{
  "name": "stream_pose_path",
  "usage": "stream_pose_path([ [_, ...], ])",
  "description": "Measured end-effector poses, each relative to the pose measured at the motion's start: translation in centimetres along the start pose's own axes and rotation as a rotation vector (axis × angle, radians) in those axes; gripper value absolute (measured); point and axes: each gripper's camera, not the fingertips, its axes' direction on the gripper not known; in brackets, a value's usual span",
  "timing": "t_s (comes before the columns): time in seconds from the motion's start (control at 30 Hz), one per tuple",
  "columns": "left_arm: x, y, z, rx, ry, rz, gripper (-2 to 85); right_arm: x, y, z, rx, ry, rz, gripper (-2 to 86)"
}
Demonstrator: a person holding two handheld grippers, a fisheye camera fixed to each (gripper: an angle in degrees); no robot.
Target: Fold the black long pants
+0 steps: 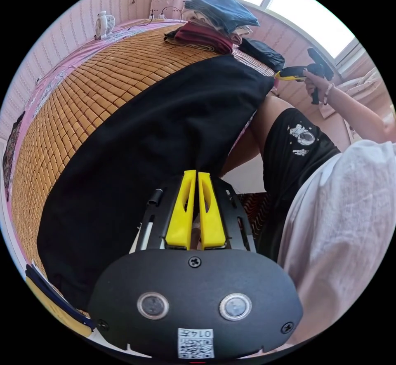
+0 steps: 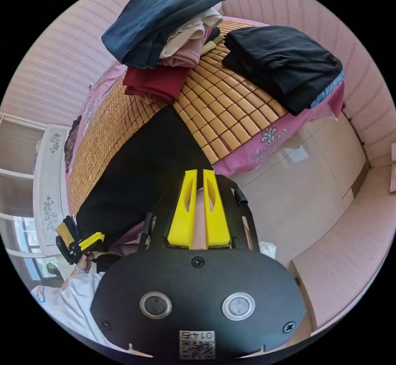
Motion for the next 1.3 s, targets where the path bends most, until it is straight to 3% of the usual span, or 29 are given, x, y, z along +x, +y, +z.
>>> stream_pose_path([
  [0.13,0.5,-0.1,1.0,-0.035,0.007,-0.006,-1.0,-4.1,-0.4,0.0,0.093,0.106,-0.152,1.6],
  [0.33,0.6,0.2,1.9,-0.067,0.025,-0.030,-1.0,-13.6,-5.5,5.3,0.066,0.230,-0.384,2.8],
  [0.5,1.0,0.8,2.6,-0.076,0.019,-0.020,-1.0,-16.4,-9.3,10.3,-0.024,0.333,-0.333,1.6],
  [0.8,1.5,3.7,3.8,-0.061,0.026,-0.013,-0.9,-18.9,-9.4,12.2,-0.095,0.303,-0.321,-0.2],
  [0.9,2.1,5.2,2.9,-0.019,0.007,-0.032,-0.8,-19.6,-6.9,10.0,0.036,0.305,-0.279,-0.2],
  [0.97,2.9,7.0,1.3,0.053,-0.014,-0.042,-0.8,-20.6,-2.0,5.7,0.285,0.215,-0.269,-0.2],
  [1.07,3.7,10.2,-0.5,0.128,-0.033,-0.075,-0.9,-22.0,6.0,2.4,0.446,0.206,-0.346,-0.3],
  [1.23,4.8,16.1,-2.1,0.218,-0.060,-0.147,-1.0,-25.7,17.4,2.2,0.546,0.475,-0.457,-0.6],
  [1.3,5.3,18.3,-2.6,0.249,-0.081,-0.178,-0.9,-27.6,19.8,3.2,0.501,0.472,-0.510,-0.7],
])
